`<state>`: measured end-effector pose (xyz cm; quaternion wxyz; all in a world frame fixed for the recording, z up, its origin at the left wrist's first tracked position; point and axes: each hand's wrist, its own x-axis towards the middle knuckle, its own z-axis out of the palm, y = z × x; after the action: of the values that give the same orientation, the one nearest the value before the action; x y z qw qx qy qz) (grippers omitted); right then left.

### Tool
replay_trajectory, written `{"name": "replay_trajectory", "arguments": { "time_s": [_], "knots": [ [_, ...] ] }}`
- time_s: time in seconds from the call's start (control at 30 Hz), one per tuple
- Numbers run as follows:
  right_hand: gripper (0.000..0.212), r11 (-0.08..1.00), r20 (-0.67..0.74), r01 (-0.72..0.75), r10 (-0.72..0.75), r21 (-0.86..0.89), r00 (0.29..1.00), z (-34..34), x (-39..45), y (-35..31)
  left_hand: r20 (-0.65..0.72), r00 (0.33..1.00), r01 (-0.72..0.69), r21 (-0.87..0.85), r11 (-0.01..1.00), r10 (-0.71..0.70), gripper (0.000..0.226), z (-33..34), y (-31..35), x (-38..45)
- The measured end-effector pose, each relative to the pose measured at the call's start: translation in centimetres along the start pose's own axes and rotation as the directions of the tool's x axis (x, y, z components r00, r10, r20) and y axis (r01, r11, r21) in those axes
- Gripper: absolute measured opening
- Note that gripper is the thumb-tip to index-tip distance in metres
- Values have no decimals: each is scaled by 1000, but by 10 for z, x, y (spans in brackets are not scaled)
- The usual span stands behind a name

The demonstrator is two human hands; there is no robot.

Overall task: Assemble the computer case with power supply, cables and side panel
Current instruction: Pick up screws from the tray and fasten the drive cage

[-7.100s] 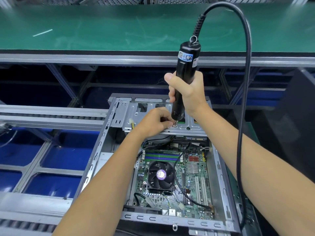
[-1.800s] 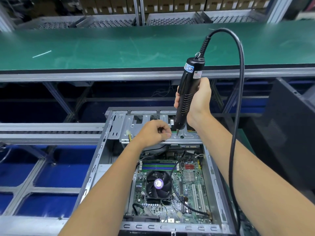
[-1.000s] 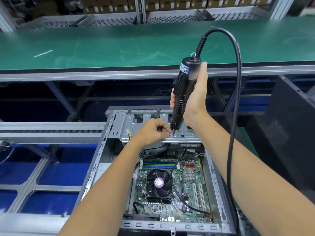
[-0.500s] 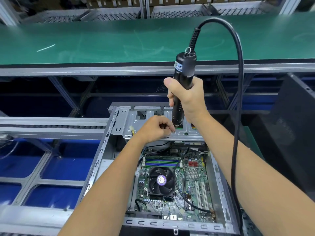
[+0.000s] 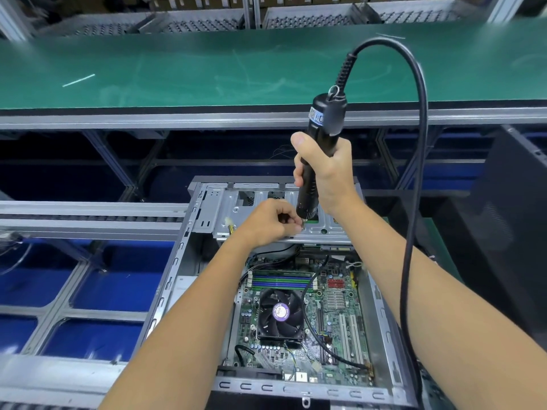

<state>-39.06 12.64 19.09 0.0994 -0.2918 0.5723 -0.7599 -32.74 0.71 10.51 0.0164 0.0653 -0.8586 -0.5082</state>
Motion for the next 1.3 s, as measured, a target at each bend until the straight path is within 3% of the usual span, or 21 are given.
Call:
{"name": "replay_trajectory", "arguments": {
  "time_s": [0.1,0.33,0.47,0.67,0.9,0.97,1.13,1.3],
  "knots": [
    [33,1000,14,-2,2,-17,1000,2,0,0,-1,1000,-2,5,1000,2,40,0,0,0],
    [34,998,63,5,-1,-58,998,7,-1,-1,23,1000,9,43,999,-10,9,-1,-1,0],
    [36,995,108,37,-27,-90,994,11,-3,-1,25,1000,7,40,999,-8,9,-1,2,-2],
    [31,998,68,24,-21,-55,997,6,0,0,22,1000,-1,56,998,0,17,-1,0,-1],
    [39,996,171,19,-4,-86,985,10,2,2,33,999,32,40,999,-34,16,-2,2,-1],
    [40,997,165,8,4,-74,986,8,2,1,29,999,13,49,999,-14,26,-1,3,-2],
    [38,998,139,14,-5,-64,990,4,1,1,37,999,3,59,998,-5,17,-2,3,-2],
    [40,999,118,17,-14,-31,993,2,0,1,19,1000,-19,61,998,18,28,0,3,-2]
  ]
}}
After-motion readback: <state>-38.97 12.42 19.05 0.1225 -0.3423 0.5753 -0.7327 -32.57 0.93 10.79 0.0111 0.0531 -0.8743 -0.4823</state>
